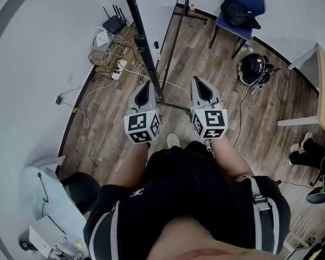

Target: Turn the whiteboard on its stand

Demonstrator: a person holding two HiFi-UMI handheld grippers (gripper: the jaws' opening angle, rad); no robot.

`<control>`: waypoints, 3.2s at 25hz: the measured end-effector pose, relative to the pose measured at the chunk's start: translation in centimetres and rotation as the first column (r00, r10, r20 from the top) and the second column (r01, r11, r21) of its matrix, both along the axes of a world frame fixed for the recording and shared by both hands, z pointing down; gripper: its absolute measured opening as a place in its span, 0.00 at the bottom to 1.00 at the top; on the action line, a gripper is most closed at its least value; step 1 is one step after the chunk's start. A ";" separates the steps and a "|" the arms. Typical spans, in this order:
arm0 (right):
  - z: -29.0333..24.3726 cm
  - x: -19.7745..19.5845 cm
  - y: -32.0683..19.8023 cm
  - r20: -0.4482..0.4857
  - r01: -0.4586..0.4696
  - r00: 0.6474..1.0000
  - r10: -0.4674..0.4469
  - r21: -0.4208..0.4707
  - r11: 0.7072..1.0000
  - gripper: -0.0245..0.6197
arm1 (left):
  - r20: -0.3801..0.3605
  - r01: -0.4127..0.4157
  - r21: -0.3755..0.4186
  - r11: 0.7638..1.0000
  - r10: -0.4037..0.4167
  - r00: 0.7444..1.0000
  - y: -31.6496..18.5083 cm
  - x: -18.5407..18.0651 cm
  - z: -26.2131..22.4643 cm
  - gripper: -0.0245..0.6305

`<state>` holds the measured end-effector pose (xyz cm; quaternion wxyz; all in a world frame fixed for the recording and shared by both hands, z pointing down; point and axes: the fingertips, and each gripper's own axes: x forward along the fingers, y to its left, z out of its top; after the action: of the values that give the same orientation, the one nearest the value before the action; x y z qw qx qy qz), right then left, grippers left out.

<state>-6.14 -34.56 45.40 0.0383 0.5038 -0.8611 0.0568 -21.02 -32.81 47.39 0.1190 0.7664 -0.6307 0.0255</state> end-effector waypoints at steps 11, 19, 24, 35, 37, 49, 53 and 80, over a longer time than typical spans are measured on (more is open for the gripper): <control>-0.3 -1.0 -2.7 -0.008 0.100 0.995 -0.100 -0.015 0.995 0.05 | 0.018 0.075 -0.010 0.997 -0.075 0.997 -2.0 -0.7 -0.6 0.05; -1.4 -0.6 -4.3 -0.005 0.146 0.989 -0.146 0.009 0.989 0.05 | 0.095 0.152 0.071 0.986 -0.158 0.983 -3.7 -1.0 -2.2 0.05; -0.7 0.5 -4.8 -0.015 0.155 0.988 -0.155 -0.006 0.988 0.05 | 0.080 0.115 0.082 0.990 -0.121 0.989 -5.7 -0.7 -2.3 0.37; -0.4 3.8 -6.9 0.021 0.154 0.988 -0.153 -0.039 0.987 0.05 | 0.090 0.199 0.022 0.980 -0.200 0.976 -9.6 -3.1 -0.7 0.37; -0.3 4.4 -7.3 0.026 0.154 0.988 -0.153 -0.041 0.987 0.05 | 0.103 0.211 0.019 0.977 -0.212 0.972 -10.4 -3.3 -0.5 0.37; 1.0 8.3 -8.8 0.058 0.172 0.984 -0.168 -0.070 0.983 0.05 | 0.096 0.219 0.061 0.974 -0.224 0.970 -11.9 -2.9 0.2 0.34; 2.2 8.9 -8.9 0.085 0.208 0.976 -0.200 -0.104 0.973 0.05 | 0.089 0.234 0.094 0.968 -0.242 0.966 -11.6 -2.7 0.2 0.34; 1.2 3.4 -3.9 0.046 0.355 0.935 -0.352 -0.066 0.933 0.05 | 0.133 0.191 0.100 0.976 -0.203 0.970 -4.8 -1.8 0.9 0.32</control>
<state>-2.79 -38.50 46.63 0.0522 0.3381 -0.9355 0.0889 -22.87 -37.59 48.33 0.0424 0.7005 -0.7112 0.0408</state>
